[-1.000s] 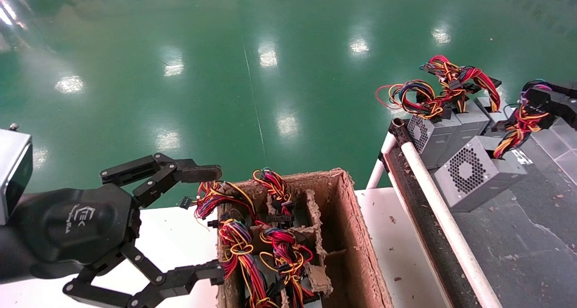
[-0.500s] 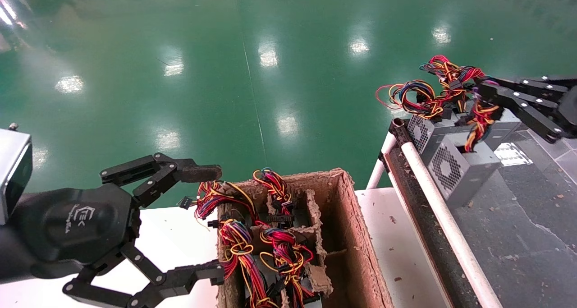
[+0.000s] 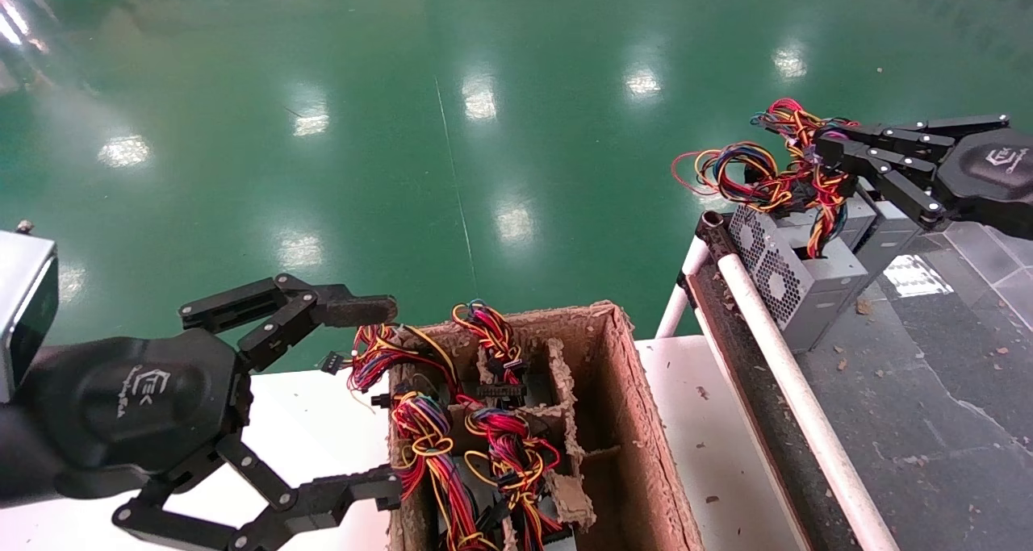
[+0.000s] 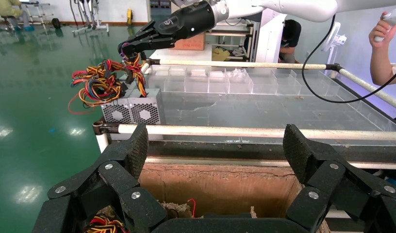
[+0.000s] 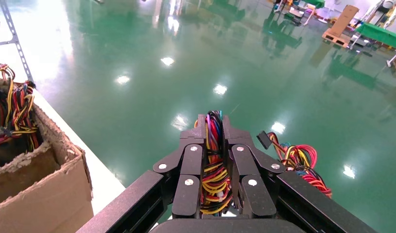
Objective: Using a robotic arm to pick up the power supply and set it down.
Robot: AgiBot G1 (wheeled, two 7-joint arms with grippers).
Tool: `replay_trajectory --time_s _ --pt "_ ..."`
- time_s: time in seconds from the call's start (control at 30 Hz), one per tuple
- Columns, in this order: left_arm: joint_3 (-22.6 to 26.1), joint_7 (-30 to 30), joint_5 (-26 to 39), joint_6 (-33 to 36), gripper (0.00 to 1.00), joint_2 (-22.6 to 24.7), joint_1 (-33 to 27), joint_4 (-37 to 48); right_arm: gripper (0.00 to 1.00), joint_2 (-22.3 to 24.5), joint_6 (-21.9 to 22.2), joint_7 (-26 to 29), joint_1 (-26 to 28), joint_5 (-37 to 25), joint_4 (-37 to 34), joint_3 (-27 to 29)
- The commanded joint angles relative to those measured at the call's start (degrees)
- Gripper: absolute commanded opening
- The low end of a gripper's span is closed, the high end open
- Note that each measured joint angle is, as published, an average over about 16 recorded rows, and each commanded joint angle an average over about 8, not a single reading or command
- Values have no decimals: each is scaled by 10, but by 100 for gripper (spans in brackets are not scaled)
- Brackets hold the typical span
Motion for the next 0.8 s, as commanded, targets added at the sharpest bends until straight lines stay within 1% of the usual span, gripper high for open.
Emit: replay_trajectory --time_s 0.03,0.3,0.53,0.67,0.8 --pt "0 0 0 0 100 0 0 0 100 -4 -1 -3 5 -2 -8 -1" --pt "0 0 0 0 100 0 0 0 100 -10 -15 -6 24 -9 -32 -7" --pt "0 0 0 0 100 0 0 0 100 -11 -37 -1 34 -3 -51 -4" --pt "0 0 0 0 100 0 0 0 100 -9 -42 6 26 3 -40 -2" --pt "0 0 0 0 100 0 0 0 100 -6 -43 21 6 15 -7 1"
